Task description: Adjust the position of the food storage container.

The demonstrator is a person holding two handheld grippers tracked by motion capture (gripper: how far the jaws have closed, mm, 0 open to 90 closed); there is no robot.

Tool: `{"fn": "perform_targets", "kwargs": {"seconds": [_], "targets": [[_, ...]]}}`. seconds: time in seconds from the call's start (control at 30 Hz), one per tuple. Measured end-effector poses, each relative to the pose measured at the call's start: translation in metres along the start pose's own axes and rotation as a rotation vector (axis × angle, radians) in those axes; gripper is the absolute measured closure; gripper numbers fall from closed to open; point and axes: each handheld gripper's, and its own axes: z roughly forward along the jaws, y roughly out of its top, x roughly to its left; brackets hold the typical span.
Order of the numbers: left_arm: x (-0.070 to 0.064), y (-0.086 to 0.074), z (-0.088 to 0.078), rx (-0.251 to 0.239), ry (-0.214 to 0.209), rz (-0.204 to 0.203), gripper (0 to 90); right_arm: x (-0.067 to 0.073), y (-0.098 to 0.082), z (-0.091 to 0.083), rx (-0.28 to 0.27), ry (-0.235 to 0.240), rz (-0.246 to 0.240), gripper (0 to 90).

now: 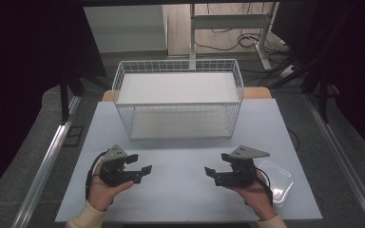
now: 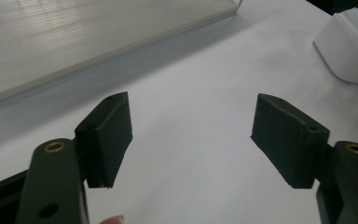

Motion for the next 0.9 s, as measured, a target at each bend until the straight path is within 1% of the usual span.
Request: {"fn": "perform_targets", "kwargs": {"seconds": [0.07,0.23,0.3,0.37,0.5,0.63,0.73,0.9], "targets": [[-0.0007,-0.001,-0.0002,0.005,-0.001,-0.003,27.7,0.0009,-0.0001,-0.0006,0.008,-0.007,-0.009,19.4],[-0.0012,-0.0024,-0.0039,-0.005,-0.012,-0.002,27.6,0.0041,0.0017,-0.0012,0.01,-0.022,-0.014,21.3],[-0.0017,-0.0034,-0.0049,-0.004,-0.01,0.007,27.1,0.0051,0.0023,-0.0005,0.017,-0.025,-0.022,21.8],[-0.0013,-0.0043,-0.0056,-0.003,-0.011,0.006,26.7,0.0059,0.0038,0.0003,0.019,-0.03,-0.027,22.6],[0.0,-0.0038,-0.0052,-0.003,-0.017,-0.002,26.7,0.0053,0.0032,0.0022,0.038,-0.033,-0.02,24.7],[0.0008,-0.0034,-0.0041,0.004,-0.017,-0.01,27.2,0.0032,0.0009,0.0031,0.054,-0.038,-0.024,26.5],[0.0013,-0.0035,-0.0046,0.001,-0.018,-0.014,27.5,0.0019,0.0013,0.0015,0.057,-0.035,-0.015,28.0],[0.001,-0.0041,-0.0049,0.002,-0.018,-0.012,26.5,0.0011,0.0026,-0.0014,0.058,-0.042,-0.017,29.2]]}}
